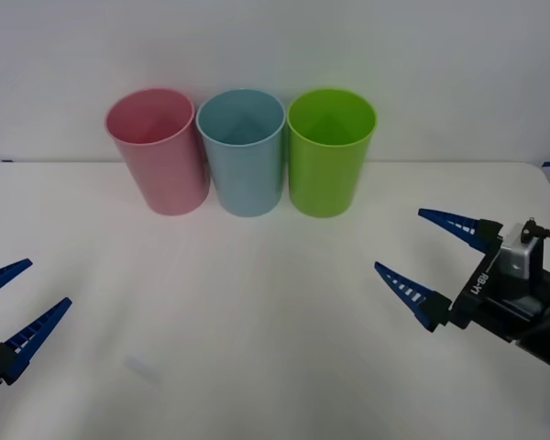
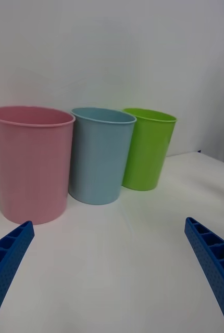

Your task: Grasp the object on the table and drop it into the matching bin: aluminum can to the light blue bin, PET bottle to the pink bin.

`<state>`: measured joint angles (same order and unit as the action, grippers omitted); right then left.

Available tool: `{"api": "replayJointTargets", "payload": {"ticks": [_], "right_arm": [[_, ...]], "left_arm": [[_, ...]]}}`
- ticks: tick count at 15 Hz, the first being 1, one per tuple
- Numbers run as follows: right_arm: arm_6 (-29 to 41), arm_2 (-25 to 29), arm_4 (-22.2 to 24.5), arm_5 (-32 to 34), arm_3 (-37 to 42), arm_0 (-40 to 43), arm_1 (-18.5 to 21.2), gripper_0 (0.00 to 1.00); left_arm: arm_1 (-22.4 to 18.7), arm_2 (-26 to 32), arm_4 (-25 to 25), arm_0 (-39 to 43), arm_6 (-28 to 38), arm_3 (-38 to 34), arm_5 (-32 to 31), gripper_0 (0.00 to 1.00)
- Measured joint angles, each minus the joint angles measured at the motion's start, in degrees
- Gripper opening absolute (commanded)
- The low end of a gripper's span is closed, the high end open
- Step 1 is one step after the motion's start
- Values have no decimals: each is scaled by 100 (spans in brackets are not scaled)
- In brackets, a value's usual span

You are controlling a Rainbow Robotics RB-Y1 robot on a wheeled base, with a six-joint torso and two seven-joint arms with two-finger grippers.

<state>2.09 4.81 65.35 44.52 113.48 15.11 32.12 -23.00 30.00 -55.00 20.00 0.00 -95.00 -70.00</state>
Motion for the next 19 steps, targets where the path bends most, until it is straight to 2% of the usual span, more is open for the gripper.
{"api": "replayJointTargets", "payload": {"ticks": [6, 9, 19], "right_arm": [[-132, 996, -383, 992, 0, 963, -175, 100], [-186, 1321, -477, 1186, 0, 1280, -341, 100], [-208, 1456, -643, 1199, -2, 1730, -551, 100]], "left_arm": [[0, 0, 0, 0, 0, 0, 0, 100], [0, 0, 0, 0, 0, 0, 0, 100], [0, 0, 0, 0, 0, 0, 0, 100]]}}
